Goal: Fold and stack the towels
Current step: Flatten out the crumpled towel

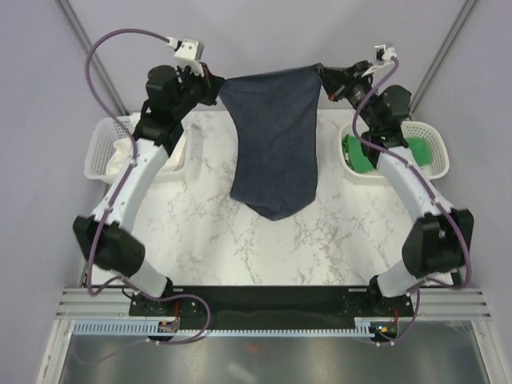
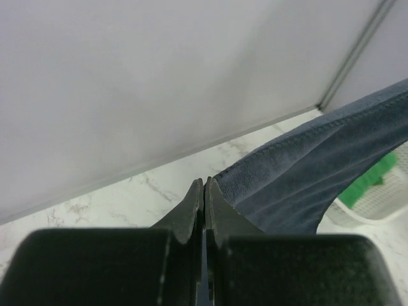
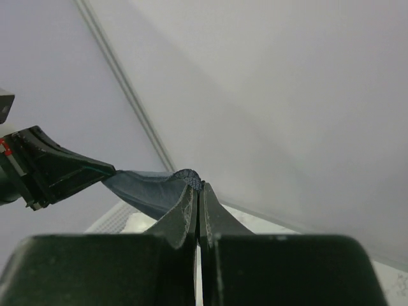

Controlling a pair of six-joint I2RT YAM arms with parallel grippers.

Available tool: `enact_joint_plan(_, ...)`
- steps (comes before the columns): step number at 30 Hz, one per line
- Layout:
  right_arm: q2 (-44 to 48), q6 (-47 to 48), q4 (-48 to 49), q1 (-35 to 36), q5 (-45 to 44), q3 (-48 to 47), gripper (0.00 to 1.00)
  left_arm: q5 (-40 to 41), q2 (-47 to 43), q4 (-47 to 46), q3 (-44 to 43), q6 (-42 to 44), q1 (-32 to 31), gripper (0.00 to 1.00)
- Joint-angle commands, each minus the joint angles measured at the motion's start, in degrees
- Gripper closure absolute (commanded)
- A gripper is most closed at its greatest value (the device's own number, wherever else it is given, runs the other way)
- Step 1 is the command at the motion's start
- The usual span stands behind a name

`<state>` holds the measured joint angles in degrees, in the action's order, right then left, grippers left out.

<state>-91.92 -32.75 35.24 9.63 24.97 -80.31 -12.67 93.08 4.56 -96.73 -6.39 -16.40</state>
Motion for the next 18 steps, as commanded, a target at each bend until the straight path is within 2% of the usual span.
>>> enact_joint_plan(1,14.4,-1.5,-0.3,1.0,5.7,5.4,1.0,-5.2,-16.0,-0.3,4.9,-0.2,-1.4,0.98)
enact_joint_plan(6,28.5,-1.6,-8.9,3.4,8.7,9.6,1.0,-11.7,-28.1,5.8,8.2,-4.0,-1.6,0.98)
enact_joint_plan(11,37.2,-9.1,-8.7,4.4,10.5,10.4,1.0,-16.2,-39.1,10.6,7.3,-7.8,-1.6,0.98)
enact_joint_plan(14,42.0,-13.6,-9.1,4.4,11.5,9.7,1.0,-18.1,-42.2,13.4,5.2,-10.7,-1.6,0.98)
enact_joint_plan(18,47.9,-17.0,-10.8,4.4,10.5,6.9,1.0,-25.5,-42.8,16.8,-1.9,-16.9,-1.6,0.98)
